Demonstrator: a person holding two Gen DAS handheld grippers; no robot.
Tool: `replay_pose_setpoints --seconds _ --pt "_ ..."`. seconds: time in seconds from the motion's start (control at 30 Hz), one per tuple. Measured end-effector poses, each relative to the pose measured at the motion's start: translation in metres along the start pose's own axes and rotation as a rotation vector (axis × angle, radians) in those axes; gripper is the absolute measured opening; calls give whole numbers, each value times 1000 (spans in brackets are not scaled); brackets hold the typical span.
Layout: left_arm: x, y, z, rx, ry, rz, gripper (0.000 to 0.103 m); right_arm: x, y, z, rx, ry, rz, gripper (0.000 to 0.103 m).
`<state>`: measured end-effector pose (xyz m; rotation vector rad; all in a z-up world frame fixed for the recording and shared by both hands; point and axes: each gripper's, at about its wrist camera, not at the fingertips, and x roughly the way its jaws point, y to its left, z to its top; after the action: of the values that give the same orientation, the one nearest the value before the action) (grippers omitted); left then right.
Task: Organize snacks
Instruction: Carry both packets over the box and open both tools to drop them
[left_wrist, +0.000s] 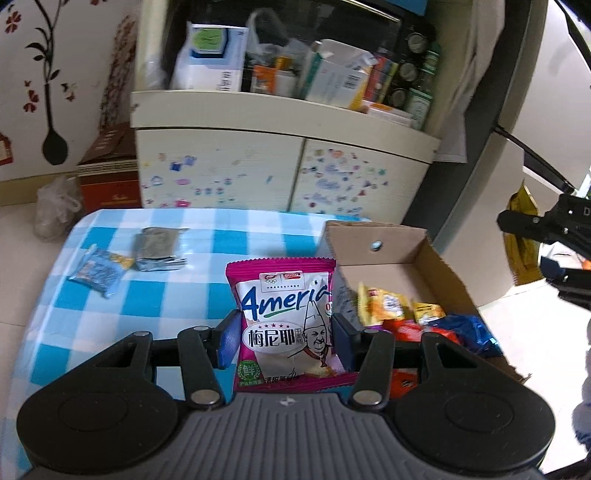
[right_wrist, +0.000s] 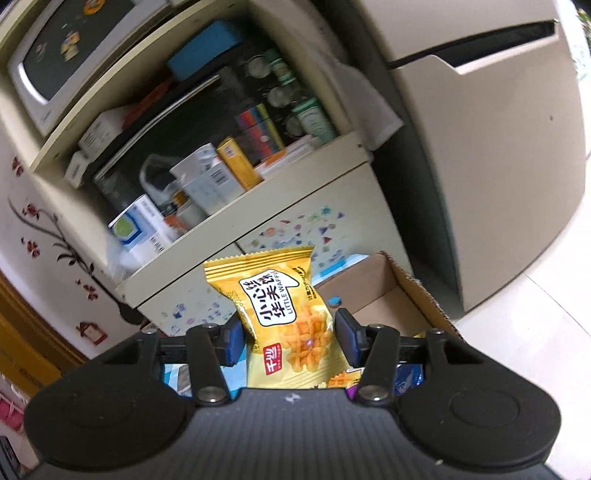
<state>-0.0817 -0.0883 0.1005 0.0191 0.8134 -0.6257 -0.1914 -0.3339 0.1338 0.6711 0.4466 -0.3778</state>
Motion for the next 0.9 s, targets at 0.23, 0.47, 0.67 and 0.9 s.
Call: replay_pose_setpoints --seconds 0.23,0.47,0.67,0.9 --pt "24 -33 15 19 3 -50 57 6 -7 3 45 12 -9 51" --pt "51 -65 24 55 29 -87 57 10 -26 9 145 23 -26 51" --pt "71 -84 27 91 46 -93 57 19 -41 10 237 50 -38 51" --pt "94 -97 29 116 58 -82 67 30 -50 11 300 67 -61 54"
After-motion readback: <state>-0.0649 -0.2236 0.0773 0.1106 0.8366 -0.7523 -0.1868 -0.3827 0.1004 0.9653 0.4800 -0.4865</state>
